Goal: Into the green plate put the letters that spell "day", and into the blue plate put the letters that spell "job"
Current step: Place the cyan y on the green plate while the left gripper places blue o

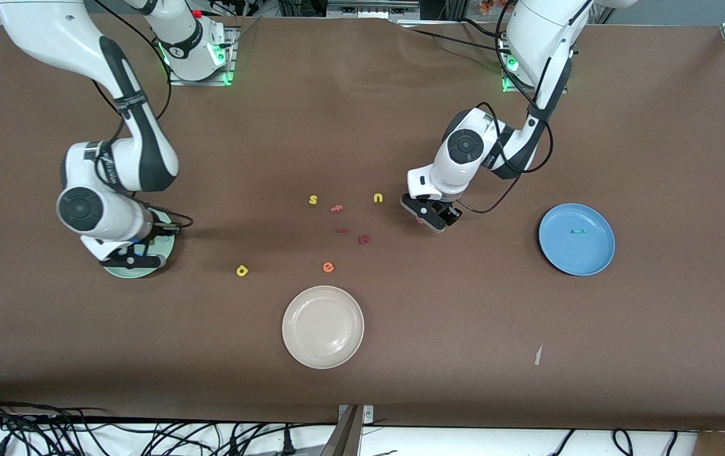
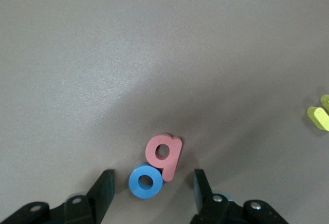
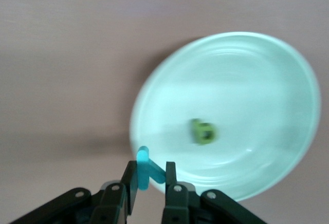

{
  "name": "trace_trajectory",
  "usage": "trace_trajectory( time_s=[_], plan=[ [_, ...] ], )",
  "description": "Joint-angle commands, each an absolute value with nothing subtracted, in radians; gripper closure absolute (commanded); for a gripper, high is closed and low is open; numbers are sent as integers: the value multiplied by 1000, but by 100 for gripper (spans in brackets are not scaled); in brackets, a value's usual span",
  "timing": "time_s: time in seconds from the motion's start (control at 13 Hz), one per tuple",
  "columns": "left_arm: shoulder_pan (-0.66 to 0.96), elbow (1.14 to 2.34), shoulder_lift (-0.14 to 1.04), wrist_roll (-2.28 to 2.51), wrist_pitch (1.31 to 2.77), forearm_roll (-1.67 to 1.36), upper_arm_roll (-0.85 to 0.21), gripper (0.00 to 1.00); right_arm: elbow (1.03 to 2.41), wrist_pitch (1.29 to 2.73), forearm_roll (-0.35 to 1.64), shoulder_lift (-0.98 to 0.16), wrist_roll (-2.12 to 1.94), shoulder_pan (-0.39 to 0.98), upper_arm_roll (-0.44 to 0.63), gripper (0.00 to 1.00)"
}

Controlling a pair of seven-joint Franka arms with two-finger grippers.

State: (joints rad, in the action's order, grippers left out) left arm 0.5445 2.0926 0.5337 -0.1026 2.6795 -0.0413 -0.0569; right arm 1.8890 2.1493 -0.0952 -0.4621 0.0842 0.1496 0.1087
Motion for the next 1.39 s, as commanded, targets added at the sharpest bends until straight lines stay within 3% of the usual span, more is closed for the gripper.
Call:
trace_trajectory(
  time_s=[0.0,0.15,0.23,0.31,0.85,1.31],
  plan=[
    [551,2074,554,-97,2684,-11,-48,55,1890,2164,-90,-474,-52,79,129,85],
    [549,2074,552,-98,2684,-11,-45,70,1884,2183,-86,-491,-101,54,129,23],
    [548,2074,552,-104,2684,-9,-40,71,1884,2183,-84,-489,-92,58,124,7],
    [545,2074,551,-106,2684,-9,-40,71,1884,2178,-81,-485,-87,66,118,1],
    [416,2085,436,-139,2608,-5,-8,72,1829,2172,-18,-485,138,77,-18,1],
    [163,2089,351,-371,2473,-6,-8,71,1700,2200,-18,-604,461,158,-80,1]
  ],
)
